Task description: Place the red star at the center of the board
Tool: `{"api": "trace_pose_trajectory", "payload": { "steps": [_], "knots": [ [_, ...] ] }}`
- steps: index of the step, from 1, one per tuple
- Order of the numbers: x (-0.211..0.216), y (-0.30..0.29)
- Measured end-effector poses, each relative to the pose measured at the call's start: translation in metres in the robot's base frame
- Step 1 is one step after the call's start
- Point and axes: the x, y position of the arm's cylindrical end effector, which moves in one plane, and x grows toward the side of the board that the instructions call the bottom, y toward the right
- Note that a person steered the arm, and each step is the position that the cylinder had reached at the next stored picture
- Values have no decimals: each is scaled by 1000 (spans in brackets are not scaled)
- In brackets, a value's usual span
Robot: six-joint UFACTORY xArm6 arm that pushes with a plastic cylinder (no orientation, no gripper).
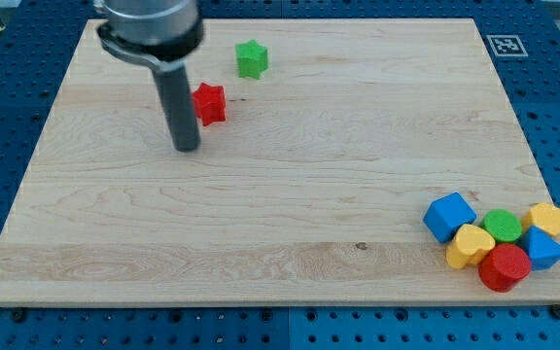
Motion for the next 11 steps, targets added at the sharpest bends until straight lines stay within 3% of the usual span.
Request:
{"api": "trace_pose_trajectory", "payload": {
  "steps": [2, 11],
  "knots": [
    [-68, -36],
    [-37, 30]
  ]
}}
